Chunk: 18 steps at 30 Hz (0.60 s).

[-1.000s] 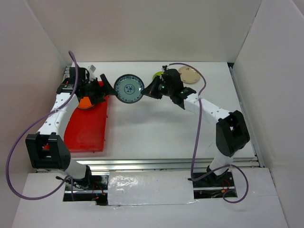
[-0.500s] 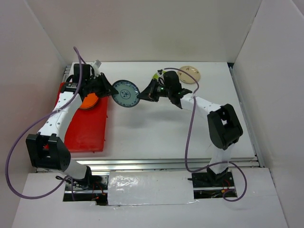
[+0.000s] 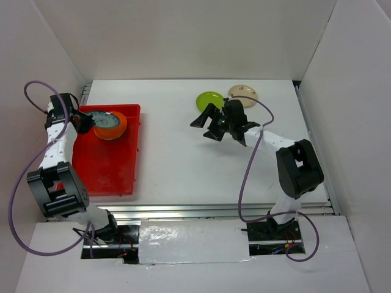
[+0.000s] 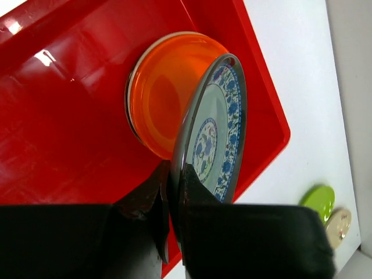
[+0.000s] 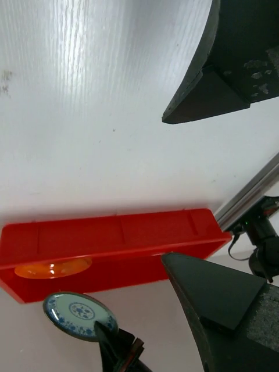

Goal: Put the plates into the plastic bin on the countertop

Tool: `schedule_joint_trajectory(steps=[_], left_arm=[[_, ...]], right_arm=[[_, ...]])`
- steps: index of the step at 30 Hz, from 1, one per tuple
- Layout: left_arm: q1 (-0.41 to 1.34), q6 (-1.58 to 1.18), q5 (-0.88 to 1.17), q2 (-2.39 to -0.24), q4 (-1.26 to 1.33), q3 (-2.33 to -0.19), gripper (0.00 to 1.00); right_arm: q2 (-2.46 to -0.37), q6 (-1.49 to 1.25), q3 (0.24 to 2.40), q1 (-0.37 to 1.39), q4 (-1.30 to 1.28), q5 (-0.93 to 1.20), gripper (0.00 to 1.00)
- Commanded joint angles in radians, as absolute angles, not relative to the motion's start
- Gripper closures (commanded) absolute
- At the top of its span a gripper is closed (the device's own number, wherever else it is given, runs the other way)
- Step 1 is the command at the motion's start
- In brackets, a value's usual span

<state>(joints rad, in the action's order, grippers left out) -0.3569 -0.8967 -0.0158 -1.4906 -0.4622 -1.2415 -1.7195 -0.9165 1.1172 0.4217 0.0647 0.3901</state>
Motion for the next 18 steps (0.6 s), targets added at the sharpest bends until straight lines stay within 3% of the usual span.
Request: schedule_joint_trajectory(steps=[1,7,8,10,11,12,18], left_arm=[[-0.356,-0.966,-0.026,-1.601,-0.386,-1.311,1.00],[-0.374,-0.946,-0.009,-1.707,-0.403,-1.384,0.98],[-0.379,-0.945,-0.008,-1.718,-0.405,-1.388,0.74],[-0.379,-0.940,0.017,-1.720,-0.413,-1.394,0.37],[-0.379,-0.939,0.020,-1.712,-0.428,-1.396,0.05],[-0.370,-0.931,0.020,-1.698,-0.434,-1.394,0.01],[-0.269,-0.852,-0.155,-1.582,-0.694,-1.497,0.01]], right_arm=[[-1.654,-0.867,1.072,0.405,0.069,0.380,0.00],[-1.644,-0.854,1.051,0.356,0.092,0.446,0.00],[-1.643,-0.851,1.051,0.353,0.092,0.446,0.00],[-1.643,-0.839,1.058,0.351,0.084,0.453,0.00],[-1.644,-0.835,1.065,0.351,0.081,0.453,0.00],[-1.649,-0.827,1.069,0.347,0.075,0.439,0.00],[-1.773,-0.848,1.222,0.308,-0.132,0.192,0.00]])
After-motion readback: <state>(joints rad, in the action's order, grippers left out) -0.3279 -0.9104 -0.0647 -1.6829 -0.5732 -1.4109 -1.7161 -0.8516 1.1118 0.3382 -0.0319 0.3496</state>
